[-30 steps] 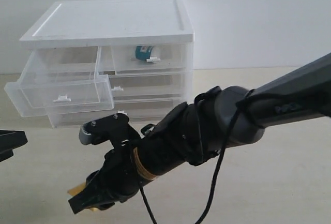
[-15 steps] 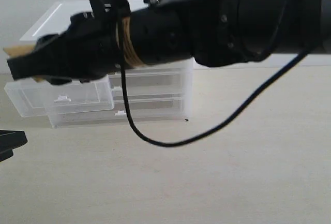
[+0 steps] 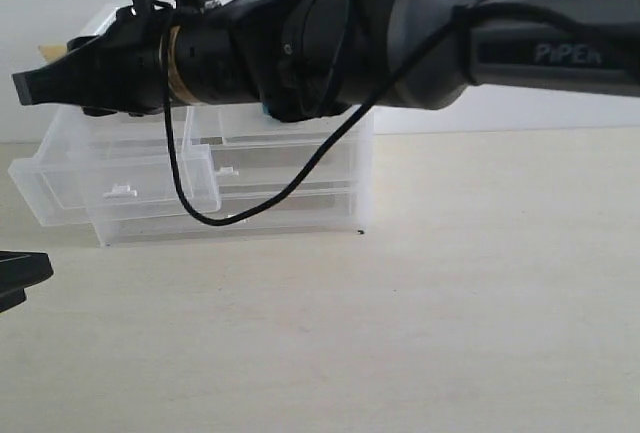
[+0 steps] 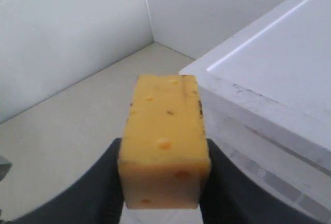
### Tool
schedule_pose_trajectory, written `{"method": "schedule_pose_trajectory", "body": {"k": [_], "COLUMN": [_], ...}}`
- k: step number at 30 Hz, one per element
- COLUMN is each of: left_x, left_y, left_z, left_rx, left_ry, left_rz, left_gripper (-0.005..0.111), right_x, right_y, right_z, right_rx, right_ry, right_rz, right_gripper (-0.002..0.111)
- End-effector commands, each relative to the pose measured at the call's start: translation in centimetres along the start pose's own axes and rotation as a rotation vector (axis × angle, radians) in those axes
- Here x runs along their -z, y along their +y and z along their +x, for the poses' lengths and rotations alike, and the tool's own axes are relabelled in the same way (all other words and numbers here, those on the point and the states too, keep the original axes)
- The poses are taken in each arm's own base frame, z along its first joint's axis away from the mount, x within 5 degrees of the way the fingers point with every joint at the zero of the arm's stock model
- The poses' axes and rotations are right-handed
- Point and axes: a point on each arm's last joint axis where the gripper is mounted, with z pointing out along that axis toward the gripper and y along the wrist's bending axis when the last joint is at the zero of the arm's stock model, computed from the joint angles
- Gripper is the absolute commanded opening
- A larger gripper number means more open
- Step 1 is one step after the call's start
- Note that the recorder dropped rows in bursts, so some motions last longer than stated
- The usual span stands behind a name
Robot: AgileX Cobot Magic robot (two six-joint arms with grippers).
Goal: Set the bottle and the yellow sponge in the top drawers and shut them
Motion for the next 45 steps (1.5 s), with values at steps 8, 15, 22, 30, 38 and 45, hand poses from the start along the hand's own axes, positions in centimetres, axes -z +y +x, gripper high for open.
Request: {"method": "schedule_pose_trajectory", "body": {"k": [8,15,22,30,38,45], "left_x": [0.1,0.1,0.1,0.0,0.2,-0.2], "left_y": [-0.2,-0.9,-1.0,-1.1,-2.4,-2.2], "left_z": [0.1,-0.1,-0.6,-1.8,-3.6,-5.9], "left_rx": [-0.003,-0.005,-0.018,-0.005,-0.043,-0.065], "left_ry": [-0.012,-0.025,-0.035,-0.054,-0.096,-0.12], "left_rz": [0.021,0.09,0.103,0.109,0.237,0.245], "left_gripper": [0.057,0.057,0.057,0.048,0.004,0.004], "right_x": [-1.7,0.0,4.4,8.5,10.3,10.4], "right_y": [-2.0,-0.4,1.3,0.1,-0.8,-0.9], "right_z": [1.0,-1.1,-4.6,-1.5,3.9,5.3], "right_rx": [-0.029,-0.019,-0.036,0.038,0.029,0.026], "right_ry": [-0.012,-0.034,-0.092,-0.029,0.12,0.165], "right_rz": [0.116,0.004,-0.056,0.105,0.159,0.15], "right_gripper": [0.058,0.058,0.058,0.001,0.0,0.0]}}
